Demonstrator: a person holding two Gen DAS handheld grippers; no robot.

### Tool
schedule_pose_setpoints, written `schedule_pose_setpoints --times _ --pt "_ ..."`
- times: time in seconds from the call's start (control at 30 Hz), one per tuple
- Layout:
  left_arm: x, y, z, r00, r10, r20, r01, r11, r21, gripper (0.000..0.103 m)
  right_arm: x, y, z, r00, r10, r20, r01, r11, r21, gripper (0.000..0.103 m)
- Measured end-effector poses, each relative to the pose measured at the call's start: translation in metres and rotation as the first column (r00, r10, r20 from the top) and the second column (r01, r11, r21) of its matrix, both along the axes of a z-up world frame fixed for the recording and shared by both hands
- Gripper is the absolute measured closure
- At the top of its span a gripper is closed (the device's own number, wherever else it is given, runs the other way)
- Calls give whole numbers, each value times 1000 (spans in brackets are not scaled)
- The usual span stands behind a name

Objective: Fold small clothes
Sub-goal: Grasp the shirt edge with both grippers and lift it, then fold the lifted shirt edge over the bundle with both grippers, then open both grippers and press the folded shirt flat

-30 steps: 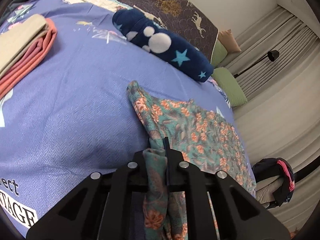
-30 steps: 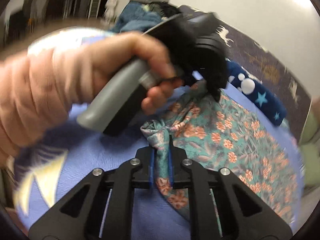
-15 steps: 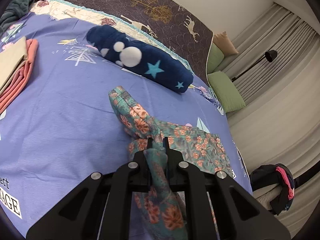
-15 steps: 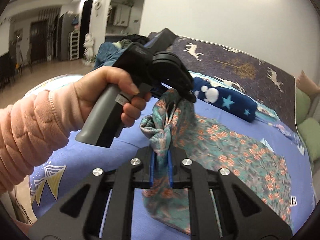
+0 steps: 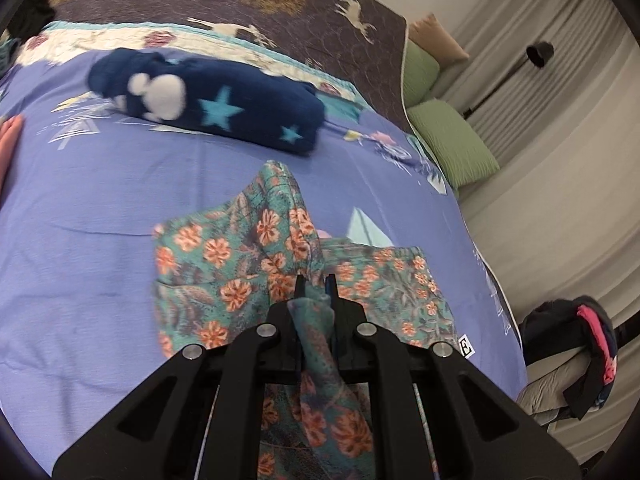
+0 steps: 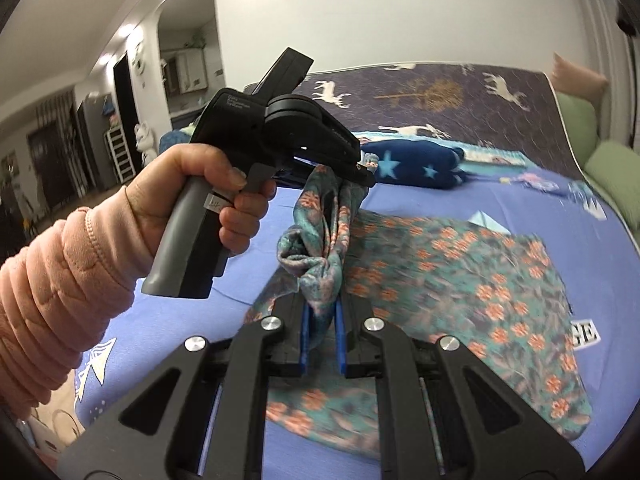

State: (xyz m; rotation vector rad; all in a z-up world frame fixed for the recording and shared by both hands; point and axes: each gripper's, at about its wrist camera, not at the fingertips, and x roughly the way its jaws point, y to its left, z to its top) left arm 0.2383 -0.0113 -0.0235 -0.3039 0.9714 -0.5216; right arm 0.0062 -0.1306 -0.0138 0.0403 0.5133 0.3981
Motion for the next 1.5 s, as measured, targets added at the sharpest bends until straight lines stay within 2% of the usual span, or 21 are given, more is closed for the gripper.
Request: schedule_pose_setpoints --times 0.2,0.4,0.7,0.9,0.97,1.07,1.13,1.27,1.33,1.5 --pt "5 -55 -1 998 -51 21 50 998 30 95 2 -54 -7 997 -69 -22 70 995 71 93" --pt "10 -109 -9 994 -113 3 113 992 64 95 1 -99 -17 991 -116 -73 125 982 142 93" --pt "8 -173 -20 981 -193 -15 193 974 114 95 -6 -149 -33 973 -206 -108 223 959 177 93" --pt "6 -210 -31 972 -235 -25 235 954 184 95 -10 -171 -44 961 -232 -150 260 944 203 93" --pt "5 -219 -38 970 -243 -17 240 941 240 93 -8 -176 -50 956 -232 -181 268 940 211 92" --pt "4 -226 -43 968 -250 -11 245 935 255 77 -4 -184 -62 943 -235 -236 287 932 222 90" --pt "-1 -225 -37 967 -255 13 244 938 246 62 -2 -192 -72 931 -220 -291 297 921 253 87" --pt "-21 -218 -17 957 -276 86 243 930 276 54 -1 -210 -83 919 -168 -358 297 890 345 85" --pt "-36 -204 -5 953 -274 129 228 930 289 41 -3 -216 -85 915 -166 -368 303 884 356 85" --pt "-91 -145 14 938 -256 233 178 935 308 34 -5 -221 -87 907 -173 -383 317 881 352 77"
